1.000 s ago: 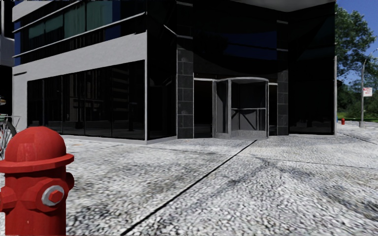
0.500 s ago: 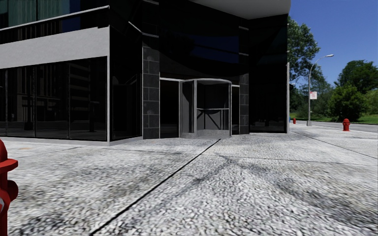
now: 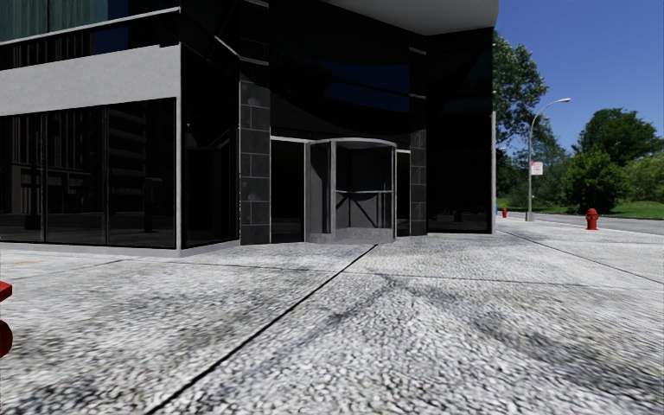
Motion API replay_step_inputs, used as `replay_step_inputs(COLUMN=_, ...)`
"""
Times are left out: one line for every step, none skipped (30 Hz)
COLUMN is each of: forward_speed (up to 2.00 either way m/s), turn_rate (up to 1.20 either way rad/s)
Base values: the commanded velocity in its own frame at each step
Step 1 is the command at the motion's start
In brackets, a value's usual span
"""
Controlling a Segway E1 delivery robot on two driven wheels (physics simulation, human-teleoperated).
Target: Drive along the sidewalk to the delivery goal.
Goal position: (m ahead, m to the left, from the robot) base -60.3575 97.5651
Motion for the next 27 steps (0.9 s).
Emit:
replay_step_inputs(forward_speed=0.0, turn_rate=0.0)
replay_step_inputs(forward_speed=0.0, turn_rate=0.0)
replay_step_inputs(forward_speed=0.14, turn_rate=0.0)
replay_step_inputs(forward_speed=0.14, turn_rate=0.0)
replay_step_inputs(forward_speed=0.39, turn_rate=0.0)
replay_step_inputs(forward_speed=0.54, turn_rate=0.0)
replay_step_inputs(forward_speed=0.62, turn_rate=0.0)
replay_step_inputs(forward_speed=0.62, turn_rate=0.0)
replay_step_inputs(forward_speed=0.67, turn_rate=0.0)
replay_step_inputs(forward_speed=0.71, turn_rate=0.0)
replay_step_inputs(forward_speed=0.72, turn_rate=0.0)
replay_step_inputs(forward_speed=0.72, turn_rate=0.0)
replay_step_inputs(forward_speed=0.72, turn_rate=0.0)
replay_step_inputs(forward_speed=0.72, turn_rate=0.0)
replay_step_inputs(forward_speed=0.72, turn_rate=0.0)
replay_step_inputs(forward_speed=0.72, turn_rate=0.0)
replay_step_inputs(forward_speed=0.72, turn_rate=0.0)
replay_step_inputs(forward_speed=0.72, turn_rate=0.0)
replay_step_inputs(forward_speed=0.72, turn_rate=0.0)
replay_step_inputs(forward_speed=0.72, turn_rate=0.0)
replay_step_inputs(forward_speed=0.72, turn_rate=0.0)
replay_step_inputs(forward_speed=0.72, turn_rate=0.0)
replay_step_inputs(forward_speed=0.72, turn_rate=0.0)
replay_step_inputs(forward_speed=0.72, turn_rate=0.0)
replay_step_inputs(forward_speed=0.72, turn_rate=0.0)
replay_step_inputs(forward_speed=0.72, turn_rate=0.0)
replay_step_inputs(forward_speed=0.72, turn_rate=0.0)
